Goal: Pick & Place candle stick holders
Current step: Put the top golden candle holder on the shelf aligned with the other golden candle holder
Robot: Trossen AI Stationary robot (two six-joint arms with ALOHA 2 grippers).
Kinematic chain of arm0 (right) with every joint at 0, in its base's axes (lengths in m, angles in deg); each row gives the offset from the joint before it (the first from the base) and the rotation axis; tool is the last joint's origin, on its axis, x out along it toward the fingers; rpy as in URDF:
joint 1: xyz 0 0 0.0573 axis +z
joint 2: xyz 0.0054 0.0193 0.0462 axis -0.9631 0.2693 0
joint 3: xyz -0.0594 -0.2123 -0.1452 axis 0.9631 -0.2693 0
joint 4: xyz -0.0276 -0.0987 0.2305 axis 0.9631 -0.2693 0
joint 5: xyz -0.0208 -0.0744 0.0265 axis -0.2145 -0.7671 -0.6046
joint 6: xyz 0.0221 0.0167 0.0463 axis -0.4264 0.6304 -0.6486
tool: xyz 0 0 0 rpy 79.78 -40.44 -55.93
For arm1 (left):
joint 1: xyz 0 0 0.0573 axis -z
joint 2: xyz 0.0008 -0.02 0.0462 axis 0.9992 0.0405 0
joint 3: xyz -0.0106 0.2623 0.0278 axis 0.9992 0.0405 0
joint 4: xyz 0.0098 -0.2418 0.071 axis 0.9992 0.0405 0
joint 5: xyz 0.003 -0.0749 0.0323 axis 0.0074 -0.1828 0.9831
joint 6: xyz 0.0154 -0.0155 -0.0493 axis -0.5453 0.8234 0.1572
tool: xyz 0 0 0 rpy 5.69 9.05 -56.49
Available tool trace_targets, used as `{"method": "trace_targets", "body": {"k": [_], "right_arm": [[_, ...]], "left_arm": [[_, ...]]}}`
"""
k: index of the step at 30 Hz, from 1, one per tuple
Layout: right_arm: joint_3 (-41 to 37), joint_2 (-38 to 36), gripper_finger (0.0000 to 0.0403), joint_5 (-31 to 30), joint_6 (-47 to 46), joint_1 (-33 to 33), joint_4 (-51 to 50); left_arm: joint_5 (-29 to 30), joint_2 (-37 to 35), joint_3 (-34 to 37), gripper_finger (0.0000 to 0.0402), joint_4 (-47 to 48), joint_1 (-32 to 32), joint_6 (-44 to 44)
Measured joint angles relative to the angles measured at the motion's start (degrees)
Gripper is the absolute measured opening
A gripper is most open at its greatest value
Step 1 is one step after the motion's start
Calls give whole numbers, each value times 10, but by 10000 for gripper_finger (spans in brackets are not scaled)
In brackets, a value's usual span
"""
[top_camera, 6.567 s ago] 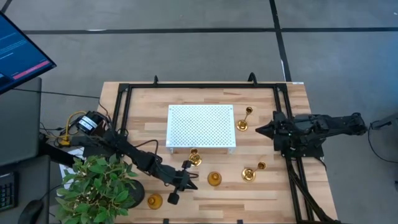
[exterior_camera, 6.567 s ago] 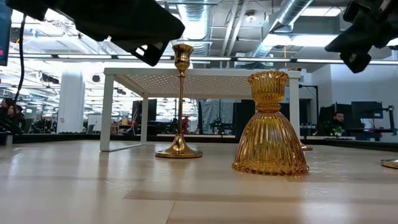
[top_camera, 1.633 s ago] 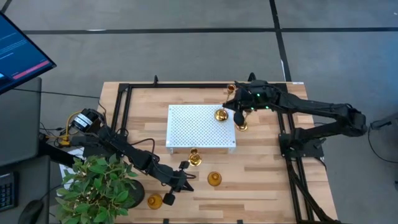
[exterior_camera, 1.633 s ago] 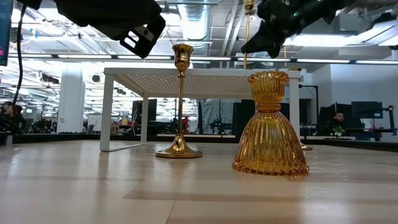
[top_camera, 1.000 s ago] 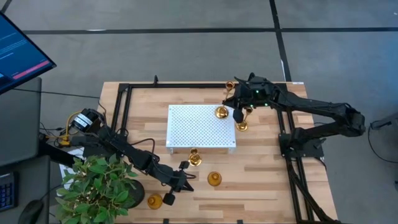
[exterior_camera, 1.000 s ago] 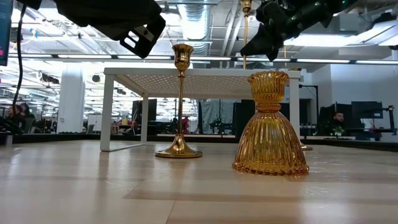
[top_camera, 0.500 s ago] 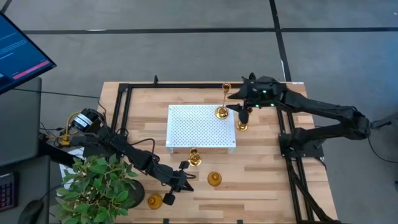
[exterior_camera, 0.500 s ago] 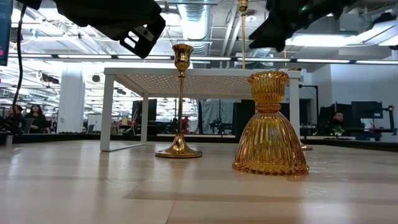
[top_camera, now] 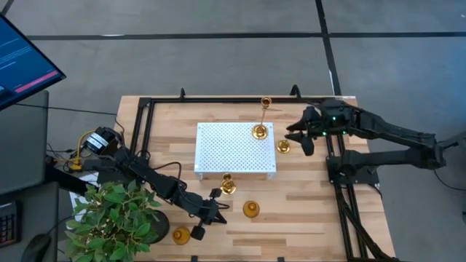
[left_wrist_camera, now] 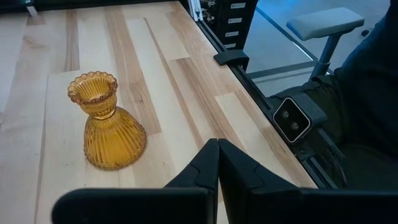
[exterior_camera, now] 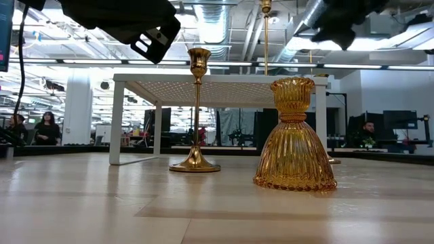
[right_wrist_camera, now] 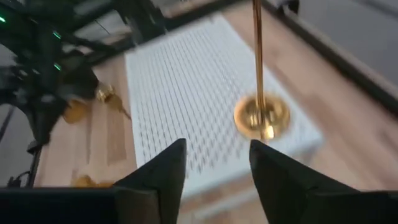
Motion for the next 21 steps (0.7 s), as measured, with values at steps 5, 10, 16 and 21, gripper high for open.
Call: {"method": "trace_targets", "body": {"k": [5,10,16,21], "right_arm": [[0,3,125,-42,-43,43,-64],[0,8,100,-75,-92,87,-103],[-9,13,96,-186,-155,149,-158],[-64,12,96,-263,-202,188,-159]], "left_arm": [[0,0,0,8,0,0,0],[0,0,0,8,0,0,0],[0,0,0,8,5,0,0],[0,0,0,8,9,0,0]]}}
